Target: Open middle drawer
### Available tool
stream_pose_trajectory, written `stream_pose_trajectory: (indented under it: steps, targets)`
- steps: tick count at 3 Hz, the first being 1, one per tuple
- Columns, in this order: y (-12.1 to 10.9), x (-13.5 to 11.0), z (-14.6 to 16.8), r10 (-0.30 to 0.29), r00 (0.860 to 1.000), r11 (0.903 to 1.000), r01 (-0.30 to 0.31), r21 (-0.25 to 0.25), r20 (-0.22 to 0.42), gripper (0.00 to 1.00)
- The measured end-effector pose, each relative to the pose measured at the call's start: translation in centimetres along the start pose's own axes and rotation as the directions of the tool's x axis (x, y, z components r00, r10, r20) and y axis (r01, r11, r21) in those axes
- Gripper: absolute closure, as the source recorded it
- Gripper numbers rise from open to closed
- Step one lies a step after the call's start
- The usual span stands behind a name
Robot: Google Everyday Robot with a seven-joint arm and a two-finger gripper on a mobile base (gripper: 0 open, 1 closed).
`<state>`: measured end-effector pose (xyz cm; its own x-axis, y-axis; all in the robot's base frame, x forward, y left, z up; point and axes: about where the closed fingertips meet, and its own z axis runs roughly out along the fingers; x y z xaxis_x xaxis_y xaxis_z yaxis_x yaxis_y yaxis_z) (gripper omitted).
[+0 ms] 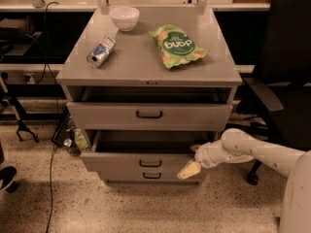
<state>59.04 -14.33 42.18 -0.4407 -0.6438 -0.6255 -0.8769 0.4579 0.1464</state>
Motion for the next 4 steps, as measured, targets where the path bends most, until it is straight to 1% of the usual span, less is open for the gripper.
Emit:
stream_pose_trajectory:
  steps: [1, 2, 3, 4]
  targets:
    - [0.0, -0.1, -0.1, 0.000, 1.000, 1.0000, 0.000, 0.000, 0.000, 0.40]
    - [0.1, -0.2, -0.3, 0.000, 1.000, 1.0000, 0.000, 0.000, 0.000, 0.41]
    - [0.1, -0.2, -0.3, 0.000, 1.000, 1.0000, 0.000, 0.000, 0.000, 0.20]
    - [2.4, 1.8, -3.7, 0.106, 0.994, 0.9938, -0.105, 0.036, -0.034, 0.00]
